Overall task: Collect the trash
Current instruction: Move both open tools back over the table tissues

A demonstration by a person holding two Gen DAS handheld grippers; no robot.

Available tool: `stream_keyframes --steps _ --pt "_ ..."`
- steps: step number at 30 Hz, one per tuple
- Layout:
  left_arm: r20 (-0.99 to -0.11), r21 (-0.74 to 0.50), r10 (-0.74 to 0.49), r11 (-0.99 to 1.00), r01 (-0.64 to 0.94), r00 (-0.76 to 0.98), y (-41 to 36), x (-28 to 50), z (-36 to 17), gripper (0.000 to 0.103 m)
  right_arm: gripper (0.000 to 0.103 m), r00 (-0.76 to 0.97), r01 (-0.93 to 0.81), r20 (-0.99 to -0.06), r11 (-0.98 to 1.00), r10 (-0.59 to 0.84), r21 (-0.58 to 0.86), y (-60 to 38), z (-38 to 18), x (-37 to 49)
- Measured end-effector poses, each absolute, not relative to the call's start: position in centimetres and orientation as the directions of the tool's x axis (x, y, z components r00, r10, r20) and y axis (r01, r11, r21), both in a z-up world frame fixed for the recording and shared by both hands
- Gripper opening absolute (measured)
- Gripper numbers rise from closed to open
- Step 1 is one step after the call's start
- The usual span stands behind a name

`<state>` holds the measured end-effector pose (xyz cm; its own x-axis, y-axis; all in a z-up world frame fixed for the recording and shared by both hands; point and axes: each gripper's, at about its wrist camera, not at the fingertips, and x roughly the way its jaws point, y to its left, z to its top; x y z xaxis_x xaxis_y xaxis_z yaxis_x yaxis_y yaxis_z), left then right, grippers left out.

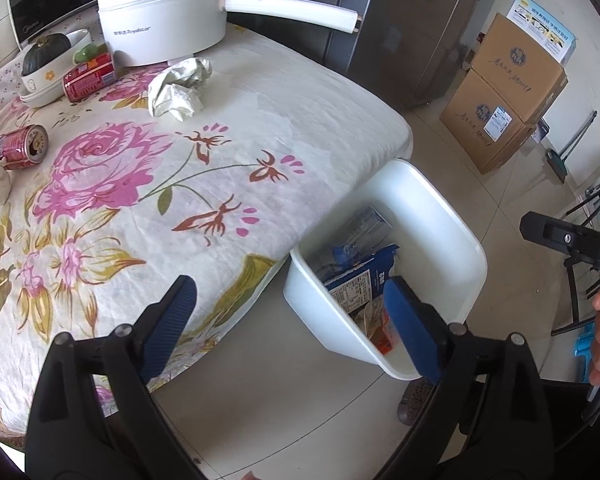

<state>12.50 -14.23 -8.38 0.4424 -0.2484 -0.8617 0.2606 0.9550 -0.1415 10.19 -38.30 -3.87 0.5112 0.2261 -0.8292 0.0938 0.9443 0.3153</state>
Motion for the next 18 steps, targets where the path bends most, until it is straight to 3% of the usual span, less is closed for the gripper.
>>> stream_keyframes --steps 8,18 --pt "-0.849 -0.135 -0.210 0.973 0.186 0.485 -10.4 13.5 -7.1 0.095 0.079 0.535 0.091 -0.815 0.943 0.225 0.320 -36.5 -2.8 11.4" --pt "-0.827 -0.113 -0.105 0.993 0.020 0.552 -1.5 16.5 -5.7 0.096 0.083 0.544 0.018 -0.799 0.948 0.257 0.317 -30.1 -2.2 15.3"
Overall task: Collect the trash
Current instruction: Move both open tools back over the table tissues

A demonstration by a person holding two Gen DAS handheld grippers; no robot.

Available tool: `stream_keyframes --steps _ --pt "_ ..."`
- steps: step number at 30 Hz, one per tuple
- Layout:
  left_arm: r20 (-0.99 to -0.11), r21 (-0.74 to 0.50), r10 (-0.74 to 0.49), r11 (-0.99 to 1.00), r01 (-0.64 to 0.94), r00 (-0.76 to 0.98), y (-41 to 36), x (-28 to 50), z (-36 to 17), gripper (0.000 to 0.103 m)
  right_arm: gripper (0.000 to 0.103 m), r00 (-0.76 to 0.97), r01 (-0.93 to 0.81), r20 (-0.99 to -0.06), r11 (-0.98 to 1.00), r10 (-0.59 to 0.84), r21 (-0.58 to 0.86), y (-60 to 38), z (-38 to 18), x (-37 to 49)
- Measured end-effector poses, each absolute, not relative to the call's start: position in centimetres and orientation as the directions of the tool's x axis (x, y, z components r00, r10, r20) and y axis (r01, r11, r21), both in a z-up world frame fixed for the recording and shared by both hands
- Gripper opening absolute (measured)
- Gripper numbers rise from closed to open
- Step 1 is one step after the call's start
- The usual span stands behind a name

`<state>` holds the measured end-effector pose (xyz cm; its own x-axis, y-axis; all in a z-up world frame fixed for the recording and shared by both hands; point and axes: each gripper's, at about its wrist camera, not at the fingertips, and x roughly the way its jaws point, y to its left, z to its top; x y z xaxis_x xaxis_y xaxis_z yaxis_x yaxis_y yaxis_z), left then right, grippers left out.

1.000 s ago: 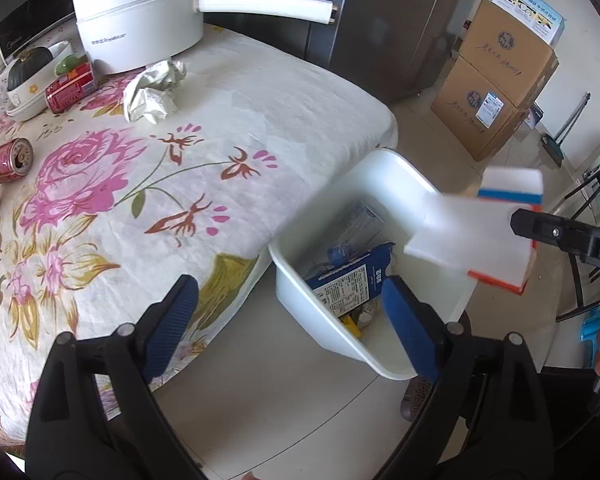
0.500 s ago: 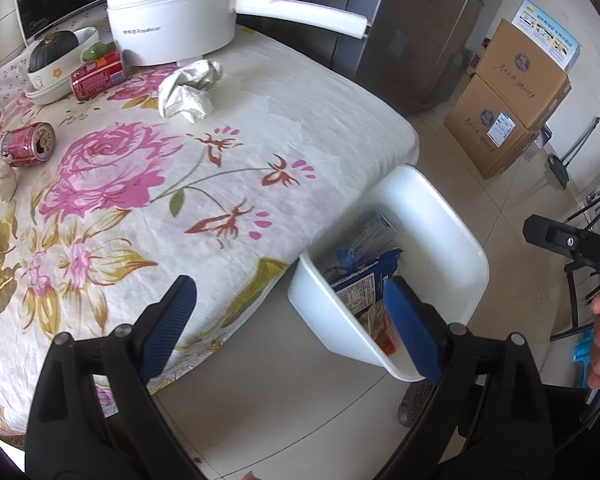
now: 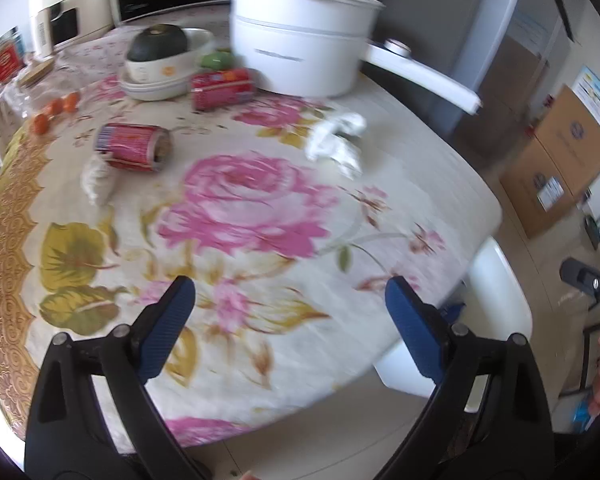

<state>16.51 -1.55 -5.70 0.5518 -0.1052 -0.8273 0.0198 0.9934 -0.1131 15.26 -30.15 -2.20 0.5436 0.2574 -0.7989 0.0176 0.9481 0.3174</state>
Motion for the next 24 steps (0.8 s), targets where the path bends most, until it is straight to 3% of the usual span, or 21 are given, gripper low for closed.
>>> stream_keyframes --steps 8,21,24 --pt "-0.799 -0.133 -0.030 0.983 -0.128 0.600 6.4 19.3 -6.5 0.097 0.083 0.561 -0.036 -0.777 0.946 0.285 0.321 -24.9 -2.9 19.2" --pt "-0.735 -0.146 0.017 0.972 -0.183 0.678 14.0 22.3 -10.0 0.097 0.083 0.567 -0.145 -0.768 0.954 0.299 0.263 -17.4 -7.2 27.6" --pt "-0.726 -0.178 0.005 0.964 -0.195 0.688 15.0 23.0 -10.6 0.092 0.083 0.562 -0.143 -0.766 0.949 0.312 0.282 -16.7 -8.2 29.6"
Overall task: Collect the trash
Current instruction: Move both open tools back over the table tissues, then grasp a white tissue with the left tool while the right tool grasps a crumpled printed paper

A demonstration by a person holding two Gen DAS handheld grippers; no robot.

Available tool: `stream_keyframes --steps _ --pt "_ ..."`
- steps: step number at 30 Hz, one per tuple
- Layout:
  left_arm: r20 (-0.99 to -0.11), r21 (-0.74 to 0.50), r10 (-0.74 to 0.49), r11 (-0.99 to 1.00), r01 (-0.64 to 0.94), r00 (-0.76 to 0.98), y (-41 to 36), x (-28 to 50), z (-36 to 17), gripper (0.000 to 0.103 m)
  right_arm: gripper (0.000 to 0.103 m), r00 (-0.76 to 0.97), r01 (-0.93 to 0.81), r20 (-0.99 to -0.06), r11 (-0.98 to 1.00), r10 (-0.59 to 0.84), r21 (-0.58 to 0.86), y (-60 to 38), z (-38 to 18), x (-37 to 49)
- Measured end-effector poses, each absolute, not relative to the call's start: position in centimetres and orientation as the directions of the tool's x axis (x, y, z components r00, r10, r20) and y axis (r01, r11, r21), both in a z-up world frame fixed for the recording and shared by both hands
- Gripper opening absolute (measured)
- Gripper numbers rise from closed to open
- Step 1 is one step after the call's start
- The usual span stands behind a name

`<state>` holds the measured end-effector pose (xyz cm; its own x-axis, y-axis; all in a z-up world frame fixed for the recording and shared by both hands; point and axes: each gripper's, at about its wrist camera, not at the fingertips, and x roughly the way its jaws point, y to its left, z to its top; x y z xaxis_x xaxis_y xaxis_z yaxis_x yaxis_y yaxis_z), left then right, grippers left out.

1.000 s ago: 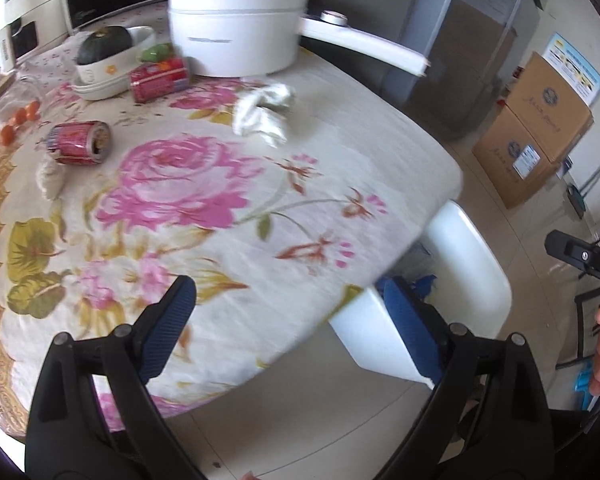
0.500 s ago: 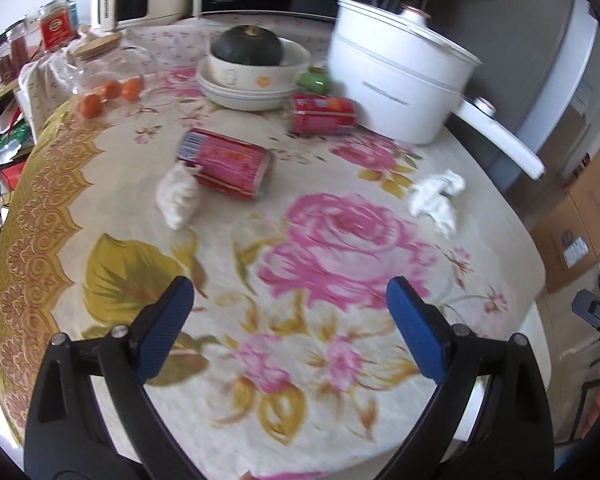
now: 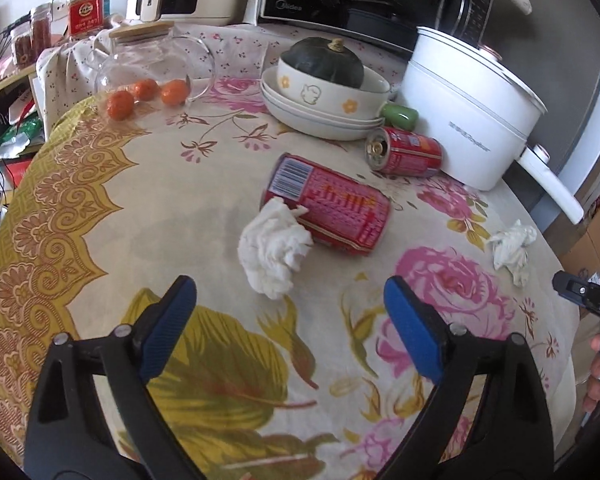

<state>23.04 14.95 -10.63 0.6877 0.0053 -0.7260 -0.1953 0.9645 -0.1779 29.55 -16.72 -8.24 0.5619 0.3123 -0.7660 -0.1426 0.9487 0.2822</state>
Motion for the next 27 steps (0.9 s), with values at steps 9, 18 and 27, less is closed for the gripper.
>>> stream_keyframes --steps 9,18,27 --pt "-0.728 -0.182 -0.012 0.968 -0.175 0.686 15.3 25.5 -12.4 0.061 0.083 0.557 -0.134 -0.756 0.935 0.344 0.327 -14.9 -10.7 33.7" --pt "-0.733 -0.254 -0.061 0.948 -0.190 0.677 16.1 25.9 -12.9 0.034 0.068 0.581 -0.141 -0.734 0.931 0.353 0.336 -14.0 -11.7 34.5" --pt "-0.749 -0.206 -0.067 0.969 -0.136 0.659 14.6 24.7 -11.9 0.031 0.024 0.546 -0.225 -0.756 0.932 0.361 0.283 -13.6 -10.8 32.7"
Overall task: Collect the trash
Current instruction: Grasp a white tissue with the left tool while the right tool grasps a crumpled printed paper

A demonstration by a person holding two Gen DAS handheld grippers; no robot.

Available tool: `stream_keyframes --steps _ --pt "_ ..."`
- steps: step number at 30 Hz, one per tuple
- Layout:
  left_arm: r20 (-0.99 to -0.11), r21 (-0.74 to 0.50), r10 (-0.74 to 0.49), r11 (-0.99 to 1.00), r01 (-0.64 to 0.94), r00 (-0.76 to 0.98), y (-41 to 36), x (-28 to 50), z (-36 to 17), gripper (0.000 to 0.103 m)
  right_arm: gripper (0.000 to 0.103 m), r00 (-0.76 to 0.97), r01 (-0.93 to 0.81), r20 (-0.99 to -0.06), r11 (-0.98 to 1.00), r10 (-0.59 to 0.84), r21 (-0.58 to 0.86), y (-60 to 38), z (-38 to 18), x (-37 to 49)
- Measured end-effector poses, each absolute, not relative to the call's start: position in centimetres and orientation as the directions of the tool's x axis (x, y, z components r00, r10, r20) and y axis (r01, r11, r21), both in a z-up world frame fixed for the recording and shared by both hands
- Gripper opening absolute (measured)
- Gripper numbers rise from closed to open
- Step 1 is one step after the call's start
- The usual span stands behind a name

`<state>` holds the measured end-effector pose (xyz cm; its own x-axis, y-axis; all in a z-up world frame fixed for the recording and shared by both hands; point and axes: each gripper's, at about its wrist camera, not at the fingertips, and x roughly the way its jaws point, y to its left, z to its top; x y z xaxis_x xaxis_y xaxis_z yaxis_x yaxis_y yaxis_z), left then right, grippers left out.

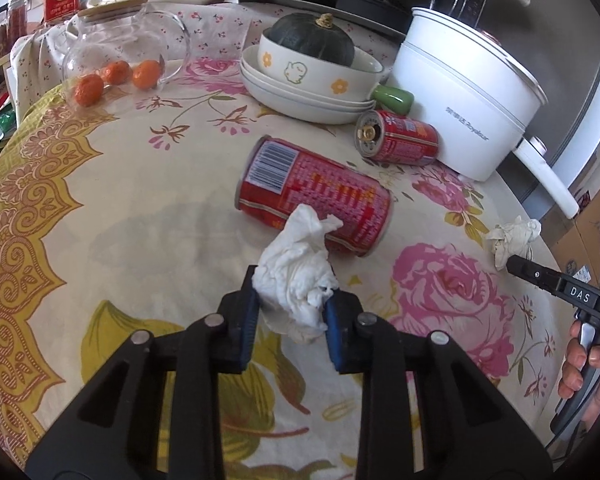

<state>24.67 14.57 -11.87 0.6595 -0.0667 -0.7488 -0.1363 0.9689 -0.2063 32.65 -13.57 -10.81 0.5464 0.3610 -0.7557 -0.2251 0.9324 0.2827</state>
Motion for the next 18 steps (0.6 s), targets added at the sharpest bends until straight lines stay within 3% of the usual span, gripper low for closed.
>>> stream_keyframes --steps 18 --pt "-0.732 -0.162 -0.089 0.986 -0.046 0.676 9.8 19.5 -4.0 0.031 0.023 0.575 -0.251 -0.747 0.941 0.334 0.227 -16.1 -4.1 24.4"
